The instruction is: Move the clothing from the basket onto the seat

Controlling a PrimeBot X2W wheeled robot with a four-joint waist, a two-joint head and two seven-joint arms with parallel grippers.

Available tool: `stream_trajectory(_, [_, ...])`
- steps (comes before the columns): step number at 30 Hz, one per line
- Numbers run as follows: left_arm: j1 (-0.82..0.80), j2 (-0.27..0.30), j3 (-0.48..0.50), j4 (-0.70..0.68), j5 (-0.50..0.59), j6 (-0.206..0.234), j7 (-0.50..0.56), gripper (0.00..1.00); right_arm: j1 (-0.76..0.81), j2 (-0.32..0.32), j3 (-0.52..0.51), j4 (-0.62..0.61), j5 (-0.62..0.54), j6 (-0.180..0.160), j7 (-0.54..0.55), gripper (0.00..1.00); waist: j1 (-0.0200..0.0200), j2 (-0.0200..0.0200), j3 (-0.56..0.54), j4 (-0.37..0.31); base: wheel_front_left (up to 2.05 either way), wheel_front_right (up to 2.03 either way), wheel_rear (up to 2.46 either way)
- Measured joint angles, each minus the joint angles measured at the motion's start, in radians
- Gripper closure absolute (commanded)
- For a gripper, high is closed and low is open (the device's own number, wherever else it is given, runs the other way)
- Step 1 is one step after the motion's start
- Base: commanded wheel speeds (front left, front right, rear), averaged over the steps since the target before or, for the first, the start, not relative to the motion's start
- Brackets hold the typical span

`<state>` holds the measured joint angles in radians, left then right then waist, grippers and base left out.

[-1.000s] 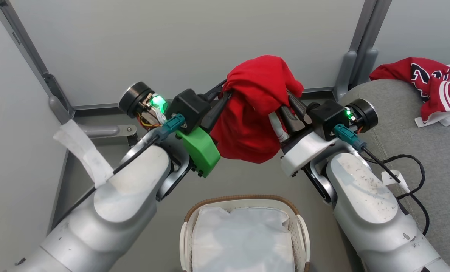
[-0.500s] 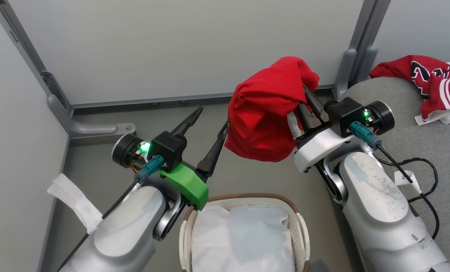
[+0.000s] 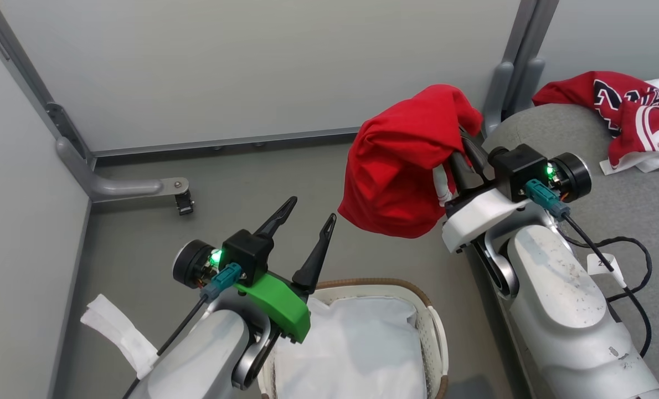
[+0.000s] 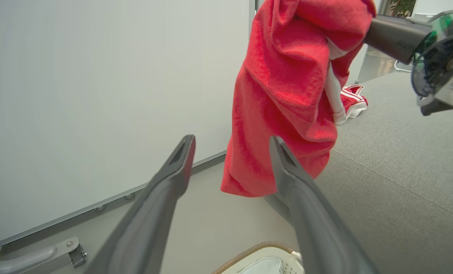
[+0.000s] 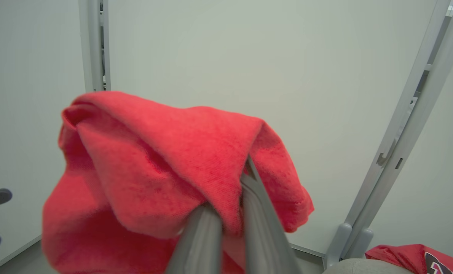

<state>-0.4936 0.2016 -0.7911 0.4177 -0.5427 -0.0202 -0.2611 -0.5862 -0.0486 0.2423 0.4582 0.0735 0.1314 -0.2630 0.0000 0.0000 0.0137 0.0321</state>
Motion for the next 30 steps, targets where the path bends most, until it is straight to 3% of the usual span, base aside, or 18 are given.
stream_trajectory(10, [0.044, -0.019, 0.031, -0.012, 0.046, -0.021, -0.001, 0.00, -0.002, -0.001, -0.058, -0.011, -0.029, 0.000, 0.000, 1.00, 0.0000, 0.0000, 0.043, -0.095, 0.00, 0.00, 0.00])
stream_trajectory(30, [0.008, -0.040, 0.043, 0.022, 0.126, -0.067, -0.001, 0.00, 0.066, -0.002, -0.174, -0.054, -0.049, 0.000, 0.000, 1.00, 0.0000, 0.0000, 0.182, -0.419, 0.00, 0.00, 0.00])
